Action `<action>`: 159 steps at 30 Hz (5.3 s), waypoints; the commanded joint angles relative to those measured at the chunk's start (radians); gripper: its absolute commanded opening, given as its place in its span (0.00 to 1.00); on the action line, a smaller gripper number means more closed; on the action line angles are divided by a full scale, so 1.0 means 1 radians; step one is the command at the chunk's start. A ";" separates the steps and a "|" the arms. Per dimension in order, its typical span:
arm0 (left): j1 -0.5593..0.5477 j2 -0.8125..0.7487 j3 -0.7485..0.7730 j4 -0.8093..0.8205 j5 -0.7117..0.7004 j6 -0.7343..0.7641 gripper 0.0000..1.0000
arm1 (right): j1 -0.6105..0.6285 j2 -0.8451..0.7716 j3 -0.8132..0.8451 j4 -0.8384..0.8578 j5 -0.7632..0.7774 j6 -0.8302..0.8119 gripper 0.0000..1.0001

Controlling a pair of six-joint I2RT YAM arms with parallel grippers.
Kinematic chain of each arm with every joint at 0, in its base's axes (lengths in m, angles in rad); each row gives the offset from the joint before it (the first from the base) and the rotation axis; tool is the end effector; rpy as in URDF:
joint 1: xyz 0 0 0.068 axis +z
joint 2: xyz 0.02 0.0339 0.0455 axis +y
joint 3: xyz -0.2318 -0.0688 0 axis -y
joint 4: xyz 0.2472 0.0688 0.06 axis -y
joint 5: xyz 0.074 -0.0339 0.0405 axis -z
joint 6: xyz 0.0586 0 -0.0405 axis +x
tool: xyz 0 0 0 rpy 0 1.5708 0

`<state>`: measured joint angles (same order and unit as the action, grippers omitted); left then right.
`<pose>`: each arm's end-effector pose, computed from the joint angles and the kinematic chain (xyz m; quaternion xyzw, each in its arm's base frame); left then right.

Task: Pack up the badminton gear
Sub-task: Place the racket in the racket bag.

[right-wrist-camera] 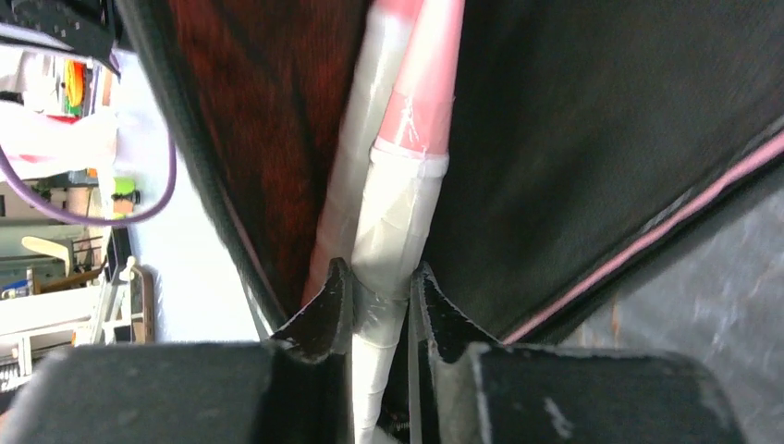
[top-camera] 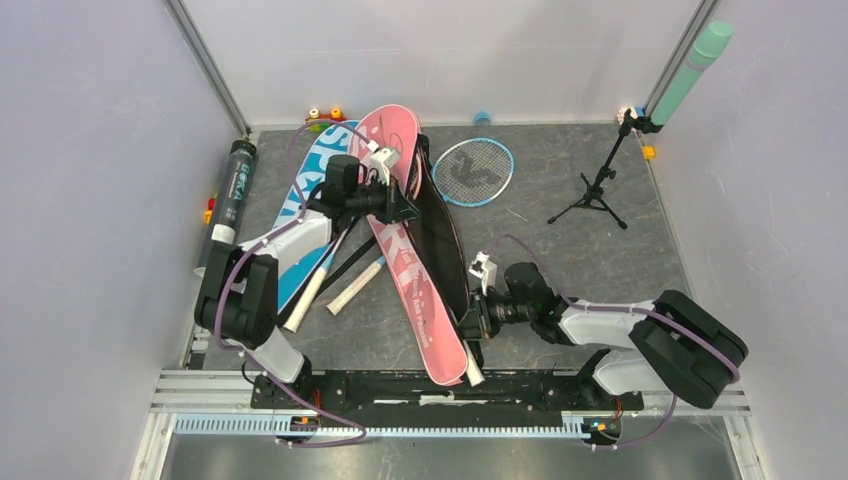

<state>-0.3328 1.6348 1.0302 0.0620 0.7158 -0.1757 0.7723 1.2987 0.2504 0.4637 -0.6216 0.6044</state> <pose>0.3405 -0.1584 0.1926 0.2357 0.7995 -0.4111 0.3691 0.1442 0.1881 0.0854 -0.2146 0.8236 0.4943 0.1769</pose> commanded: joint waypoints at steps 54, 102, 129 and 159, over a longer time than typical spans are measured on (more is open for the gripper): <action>-0.140 -0.528 -0.299 0.163 -0.272 -0.331 0.02 | -0.126 0.214 0.697 -0.228 0.606 -0.879 0.00; -0.120 -0.351 0.644 -1.317 -0.476 1.536 1.00 | -0.360 0.662 1.386 -0.991 0.059 -1.601 0.00; 0.263 -0.341 0.269 -1.188 -0.258 1.618 0.08 | -0.302 0.575 1.346 -0.782 0.389 -1.107 0.44; 0.261 -0.728 -0.145 -0.942 -0.242 1.600 0.02 | 0.162 0.174 0.548 0.174 0.477 -0.194 0.55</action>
<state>-0.0696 0.9691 0.9131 -0.8967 0.4175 1.4014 0.9009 1.4330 0.7712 0.4637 -0.2401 0.2939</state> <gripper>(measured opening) 0.225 0.594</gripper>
